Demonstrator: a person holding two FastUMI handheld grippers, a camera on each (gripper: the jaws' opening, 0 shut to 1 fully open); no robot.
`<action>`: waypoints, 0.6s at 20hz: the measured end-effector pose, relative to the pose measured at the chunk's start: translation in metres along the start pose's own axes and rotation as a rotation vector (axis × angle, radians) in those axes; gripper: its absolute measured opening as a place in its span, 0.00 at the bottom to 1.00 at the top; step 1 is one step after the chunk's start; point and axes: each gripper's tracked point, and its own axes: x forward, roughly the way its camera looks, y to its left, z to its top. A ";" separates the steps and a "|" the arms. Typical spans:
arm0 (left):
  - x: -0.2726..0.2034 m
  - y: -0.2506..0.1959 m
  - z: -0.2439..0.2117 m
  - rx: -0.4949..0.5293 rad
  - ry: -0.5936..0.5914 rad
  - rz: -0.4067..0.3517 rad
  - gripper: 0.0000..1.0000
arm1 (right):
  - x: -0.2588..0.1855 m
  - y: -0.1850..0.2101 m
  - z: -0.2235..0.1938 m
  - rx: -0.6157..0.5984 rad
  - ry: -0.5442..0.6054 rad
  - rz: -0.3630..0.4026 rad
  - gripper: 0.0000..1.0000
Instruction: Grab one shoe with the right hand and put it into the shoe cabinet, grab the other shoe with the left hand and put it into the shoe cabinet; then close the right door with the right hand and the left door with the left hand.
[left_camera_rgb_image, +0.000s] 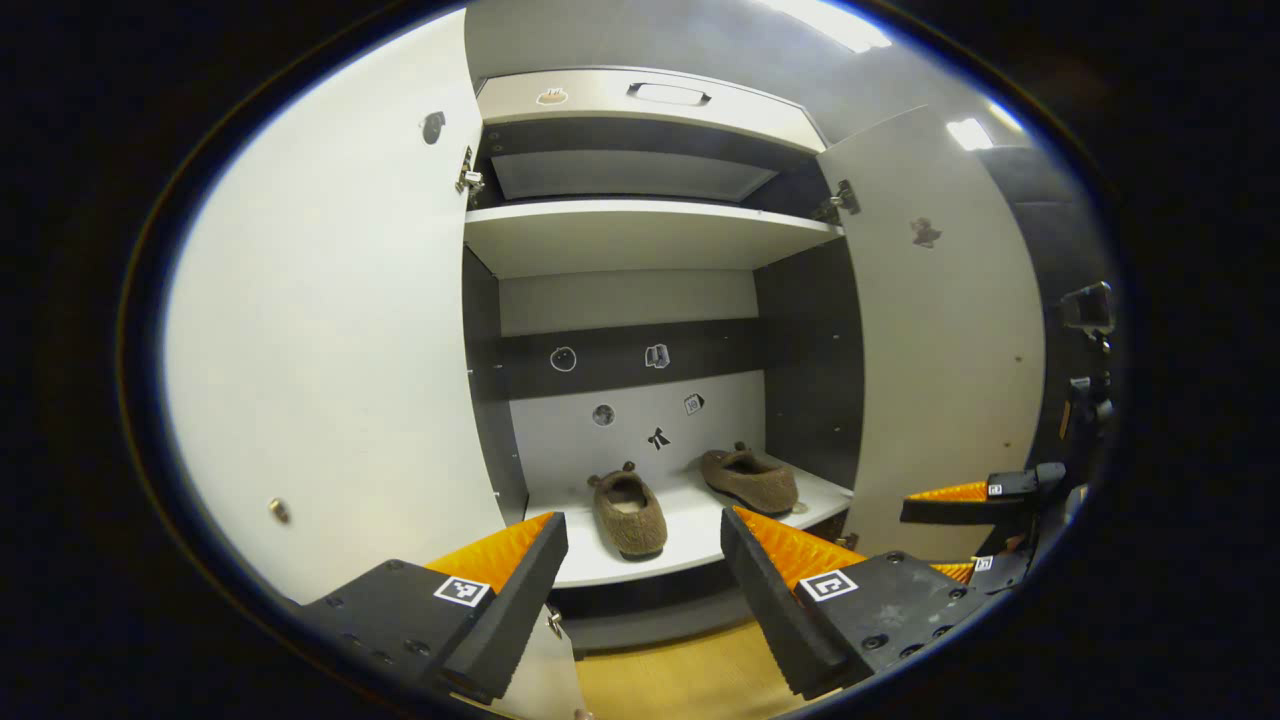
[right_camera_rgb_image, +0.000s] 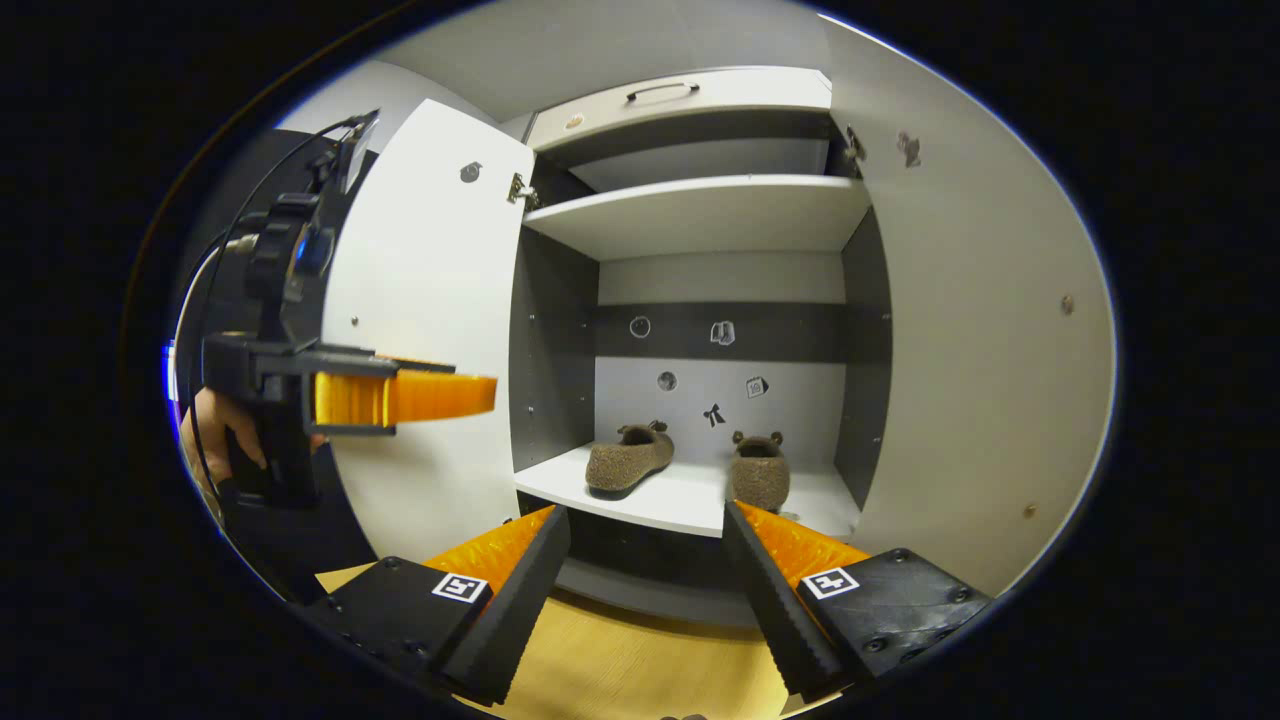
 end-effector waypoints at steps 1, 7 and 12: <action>-0.018 -0.006 -0.001 -0.015 -0.006 -0.015 0.97 | -0.014 0.000 0.010 0.009 -0.018 -0.013 0.98; -0.091 -0.007 -0.023 -0.039 -0.020 -0.069 0.96 | -0.098 -0.058 0.049 -0.017 -0.097 -0.217 0.94; -0.123 -0.003 -0.028 -0.087 -0.037 -0.102 0.97 | -0.155 -0.153 0.052 0.006 -0.089 -0.446 0.98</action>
